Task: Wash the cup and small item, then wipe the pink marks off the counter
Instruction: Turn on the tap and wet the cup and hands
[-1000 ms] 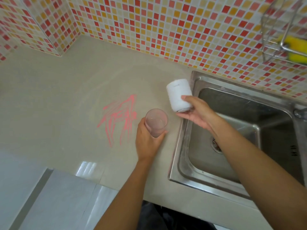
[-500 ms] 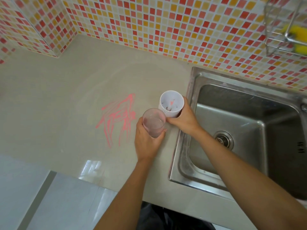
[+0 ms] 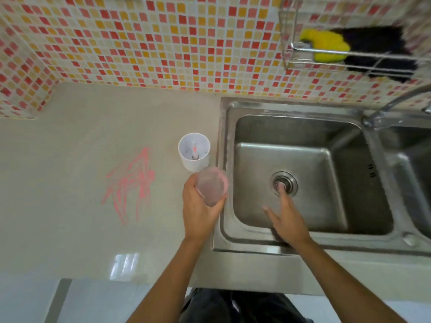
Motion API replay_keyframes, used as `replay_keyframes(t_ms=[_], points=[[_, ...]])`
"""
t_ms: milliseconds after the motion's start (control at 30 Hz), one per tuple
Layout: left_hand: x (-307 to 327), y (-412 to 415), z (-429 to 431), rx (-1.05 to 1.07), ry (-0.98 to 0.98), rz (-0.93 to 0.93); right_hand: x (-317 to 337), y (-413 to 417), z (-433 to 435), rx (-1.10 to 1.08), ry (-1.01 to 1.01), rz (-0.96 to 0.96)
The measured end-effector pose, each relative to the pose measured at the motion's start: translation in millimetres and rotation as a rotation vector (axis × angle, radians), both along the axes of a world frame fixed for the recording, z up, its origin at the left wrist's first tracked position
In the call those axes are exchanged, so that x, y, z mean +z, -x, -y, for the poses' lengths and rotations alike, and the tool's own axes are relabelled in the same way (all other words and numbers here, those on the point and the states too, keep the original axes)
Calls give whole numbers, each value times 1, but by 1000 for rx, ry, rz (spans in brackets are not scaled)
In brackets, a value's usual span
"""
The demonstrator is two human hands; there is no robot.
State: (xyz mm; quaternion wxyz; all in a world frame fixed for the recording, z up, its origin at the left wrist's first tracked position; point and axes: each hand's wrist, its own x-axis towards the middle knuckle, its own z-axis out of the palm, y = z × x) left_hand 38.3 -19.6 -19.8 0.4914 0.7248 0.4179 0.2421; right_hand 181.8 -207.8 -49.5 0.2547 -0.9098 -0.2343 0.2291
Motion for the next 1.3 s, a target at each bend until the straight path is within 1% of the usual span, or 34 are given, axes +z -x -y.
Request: replay_keyframes(t_ms=[67, 167, 267, 300, 433, 500, 567, 633, 767, 933, 1033, 1100, 1133, 1200, 1300], points=[[1, -20, 15, -167, -70, -35, -4, -6, 34, -68, 87, 35], [-6, -54, 37, -395, -293, -131, -6, -24, 68, -82, 179, 118], [-19, -85, 56, -567, -505, -254, -10, -43, 93, -32, 386, 142], [-23, -93, 60, -618, -568, -309, -11, -47, 98, -19, 427, 146], [-33, -117, 73, -787, -771, -511, -16, -58, 106, 24, 515, 141], [-33, -125, 78, -870, -816, -596, -17, -63, 107, 55, 564, 112], [-32, -129, 82, -916, -847, -671, -18, -67, 110, 97, 586, 73], [-31, -133, 85, -907, -929, -730, -21, -70, 113, 132, 585, 31], [-26, -143, 93, -914, -1094, -906, -23, -75, 115, 170, 571, -43], [-17, -151, 101, -914, -1271, -1013, -21, -75, 117, 220, 557, -75], [-14, -155, 103, -907, -1305, -1041, -22, -75, 118, 227, 555, -76], [-13, -155, 103, -875, -1253, -1045, -23, -73, 120, 235, 543, -81], [-12, -154, 104, -848, -1193, -1041, -24, -72, 121, 233, 519, -89], [-13, -156, 103, -762, -1045, -1008, -24, -76, 125, 189, 409, -90], [-7, -178, 106, -677, -803, -911, -10, -114, 135, 5, 162, -11]])
